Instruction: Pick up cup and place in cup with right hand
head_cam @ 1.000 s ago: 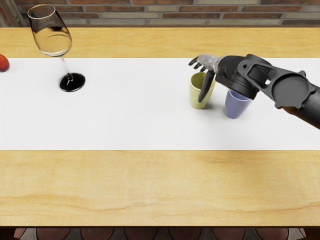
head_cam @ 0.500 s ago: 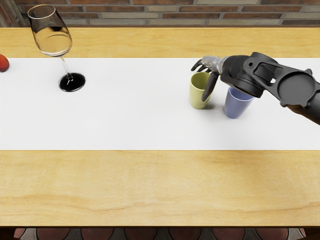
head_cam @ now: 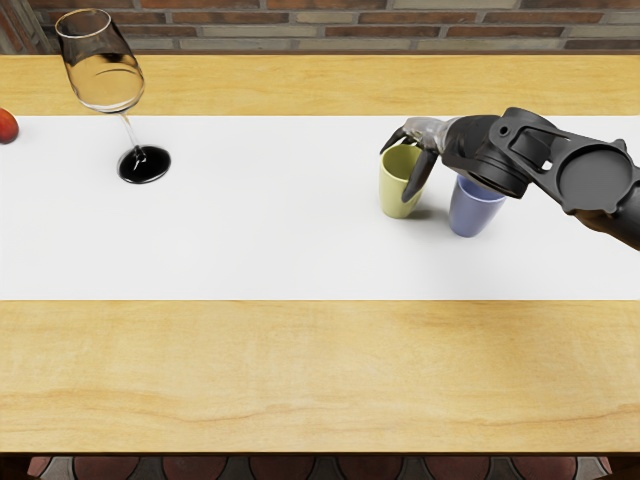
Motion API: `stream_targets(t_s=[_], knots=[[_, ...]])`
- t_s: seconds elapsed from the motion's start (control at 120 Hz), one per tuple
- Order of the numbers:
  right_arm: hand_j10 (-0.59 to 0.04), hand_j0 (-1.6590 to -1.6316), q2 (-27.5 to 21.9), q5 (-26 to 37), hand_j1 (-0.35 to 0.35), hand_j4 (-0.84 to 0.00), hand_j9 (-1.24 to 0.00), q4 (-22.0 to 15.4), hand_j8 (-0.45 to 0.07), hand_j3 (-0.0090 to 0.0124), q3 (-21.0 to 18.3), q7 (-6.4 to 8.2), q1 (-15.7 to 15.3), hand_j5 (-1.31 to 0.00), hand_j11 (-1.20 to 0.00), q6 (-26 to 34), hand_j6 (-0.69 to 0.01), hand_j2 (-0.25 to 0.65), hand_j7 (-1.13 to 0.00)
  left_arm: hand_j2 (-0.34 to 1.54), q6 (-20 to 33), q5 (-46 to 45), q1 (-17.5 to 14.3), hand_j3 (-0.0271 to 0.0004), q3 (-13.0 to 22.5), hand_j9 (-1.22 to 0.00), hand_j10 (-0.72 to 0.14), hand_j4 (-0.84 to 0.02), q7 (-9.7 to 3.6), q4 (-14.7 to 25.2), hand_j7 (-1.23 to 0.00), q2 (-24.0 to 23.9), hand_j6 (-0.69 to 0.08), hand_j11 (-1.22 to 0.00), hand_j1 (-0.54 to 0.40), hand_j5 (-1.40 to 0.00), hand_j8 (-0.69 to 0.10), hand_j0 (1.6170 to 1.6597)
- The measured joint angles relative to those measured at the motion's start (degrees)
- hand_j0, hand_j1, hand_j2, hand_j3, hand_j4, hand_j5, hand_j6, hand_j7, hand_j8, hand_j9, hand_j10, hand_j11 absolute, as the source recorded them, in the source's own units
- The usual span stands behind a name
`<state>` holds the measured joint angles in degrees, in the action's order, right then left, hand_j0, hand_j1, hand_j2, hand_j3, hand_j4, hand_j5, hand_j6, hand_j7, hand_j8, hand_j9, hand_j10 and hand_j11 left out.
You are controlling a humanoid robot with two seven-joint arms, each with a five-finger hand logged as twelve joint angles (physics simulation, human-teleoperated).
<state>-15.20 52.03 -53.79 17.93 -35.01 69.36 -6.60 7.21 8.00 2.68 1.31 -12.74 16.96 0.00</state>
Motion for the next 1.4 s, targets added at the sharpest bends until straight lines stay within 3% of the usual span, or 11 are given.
stream_targets(t_s=[0.033, 0.058, 0.208, 0.425, 0.583, 0.733, 0.858, 1.175, 1.4], knots=[[-0.375, -1.6546, 0.0, -0.3, 0.086, -0.427, -0.50, 0.0, -0.270, -0.0007, 0.0, 0.00, 0.1, -0.49, -0.51, 0.0, -0.308, -0.060, -0.52, 0.00, 0.0, 0.0, 0.0, -0.0001, 0.0, 0.00, 0.000, 0.000, 0.00, 0.0, 0.00, 0.0, 0.000, 0.00, 0.349, 0.00, 0.000, 1.6581], [-0.362, -1.6545, 0.0, -0.6, 0.080, -0.430, -0.51, 0.0, -0.266, 0.0003, 0.0, 0.01, 0.1, -0.50, -0.52, -0.1, -0.295, -0.068, -0.52, 0.00, 0.0, 0.0, 0.0, -0.0001, 0.0, 0.00, 0.000, 0.000, 0.00, 0.0, 0.00, 0.0, 0.000, 0.00, 0.349, 0.00, 0.000, 1.6581], [-0.365, -1.6542, -0.1, -2.0, 0.059, -0.427, -0.54, -0.1, -0.261, -0.0002, 0.0, 0.01, 0.9, -0.53, -0.54, -1.0, -0.313, -0.098, -0.54, 0.00, 0.0, 0.0, 0.0, 0.0000, 0.0, 0.00, 0.000, 0.000, 0.00, 0.0, 0.00, 0.0, 0.000, 0.00, 0.349, 0.00, 0.000, 1.6581], [-0.355, -1.6543, -4.0, -6.4, 0.061, -0.414, -0.57, -0.1, -0.243, -0.0002, 0.0, 0.00, 6.2, -0.57, -0.56, -5.8, -0.305, -0.110, -0.56, 0.00, 0.0, 0.0, 0.0, 0.0000, 0.0, 0.00, 0.000, 0.000, 0.00, 0.0, 0.00, 0.0, 0.000, 0.00, 0.349, 0.00, 0.000, 1.6581], [-0.369, -1.6539, -7.4, -8.6, 0.032, -0.413, -0.58, -0.2, -0.258, 0.0001, 0.0, 0.00, 9.8, -0.57, -0.57, -9.7, -0.311, -0.130, -0.56, 0.00, 0.0, 0.0, 0.0, 0.0000, 0.0, 0.00, 0.000, 0.000, 0.00, 0.0, 0.00, 0.0, 0.000, 0.00, 0.349, 0.00, 0.000, 1.6581], [-0.367, -1.6540, -10.7, -10.6, 0.040, -0.414, -0.58, -0.9, -0.257, -0.0003, 0.1, 0.00, 11.3, -0.58, -0.57, -13.5, -0.320, -0.130, -0.56, 0.00, 0.0, 0.0, 0.0, 0.0000, 0.0, 0.00, 0.000, 0.000, 0.00, 0.0, 0.00, 0.0, 0.000, 0.00, 0.349, 0.00, 0.000, 1.6581], [-0.346, -1.6544, -14.7, -11.6, 0.060, -0.411, -0.58, -3.4, -0.237, -0.0002, 0.3, 0.00, 11.5, -0.58, -0.57, -15.4, -0.298, -0.120, -0.56, 0.00, 0.0, 0.0, 0.0, 0.0000, 0.0, 0.00, 0.000, 0.000, 0.00, 0.0, 0.00, 0.0, 0.000, 0.00, 0.349, 0.00, 0.000, 1.6581], [-0.353, -1.6541, -24.4, -14.7, 0.053, -0.417, -0.57, -13.6, -0.252, 0.0000, 0.7, 0.00, 11.4, -0.58, -0.57, -16.2, -0.293, -0.119, -0.56, 0.00, 0.0, 0.0, 0.0, 0.0000, 0.0, 0.00, 0.000, 0.000, 0.00, 0.0, 0.00, 0.0, 0.000, 0.00, 0.349, 0.00, 0.000, 1.6581], [-0.337, -1.6545, -28.4, -16.1, 0.074, -0.415, -0.57, -17.0, -0.230, -0.0003, 0.6, 0.00, 11.0, -0.58, -0.57, -16.2, -0.288, -0.109, -0.56, 0.00, 0.0, 0.0, 0.0, 0.0000, 0.0, 0.00, 0.000, 0.000, 0.00, 0.0, 0.00, 0.0, 0.000, 0.00, 0.349, 0.00, 0.000, 1.6581]])
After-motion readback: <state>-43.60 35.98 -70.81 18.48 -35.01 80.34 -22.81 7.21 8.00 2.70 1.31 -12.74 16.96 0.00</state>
